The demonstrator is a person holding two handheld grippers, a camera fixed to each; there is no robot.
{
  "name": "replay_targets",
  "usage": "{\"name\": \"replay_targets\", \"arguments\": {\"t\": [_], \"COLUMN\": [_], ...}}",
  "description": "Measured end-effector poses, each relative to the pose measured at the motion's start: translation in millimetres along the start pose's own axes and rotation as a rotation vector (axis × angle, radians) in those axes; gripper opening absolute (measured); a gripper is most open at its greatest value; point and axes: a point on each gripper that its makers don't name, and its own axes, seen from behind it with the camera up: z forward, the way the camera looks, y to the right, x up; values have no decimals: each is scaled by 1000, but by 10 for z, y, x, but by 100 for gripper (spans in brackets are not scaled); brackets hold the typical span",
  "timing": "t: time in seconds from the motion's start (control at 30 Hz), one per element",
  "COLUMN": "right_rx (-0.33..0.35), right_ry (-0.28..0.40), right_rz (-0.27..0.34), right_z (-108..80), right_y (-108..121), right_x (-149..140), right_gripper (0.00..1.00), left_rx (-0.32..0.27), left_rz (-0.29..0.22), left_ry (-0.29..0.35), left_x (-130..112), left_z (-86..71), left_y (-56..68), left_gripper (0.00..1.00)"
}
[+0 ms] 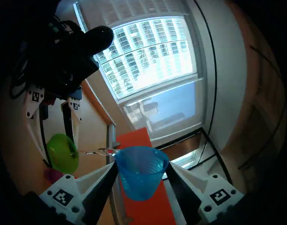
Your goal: Pour water
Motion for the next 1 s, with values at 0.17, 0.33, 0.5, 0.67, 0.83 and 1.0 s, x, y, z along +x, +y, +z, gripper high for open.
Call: {"name": "replay_targets", "arguments": {"t": [0.17, 0.33, 0.5, 0.67, 0.83, 1.0], "right_rx": [-8, -15, -19, -22, -22, -22], "right_ry": [1, 5, 6, 7, 7, 7], "right_rz": [-15, -25, -37, -50, -68, -90], "right_z": [-8, -29, -53, -67, -66, -61], "right_y": [33, 75, 101, 108, 100, 108], "right_x": [16, 35, 45, 54, 62, 72], "right_gripper": [90, 90, 90, 90, 90, 90], "left_rx": [-3, -5, -8, -7, -11, -13], "left_rz": [3, 4, 3, 5, 4, 6], "left_ry": [2, 1, 2, 0, 1, -1], "left_x": [14, 17, 18, 18, 22, 19], "left_z": [-11, -7, -3, 0, 7, 17], "left_y": [14, 23, 33, 32, 49, 59], "left_gripper": [88, 88, 88, 88, 88, 88]}}
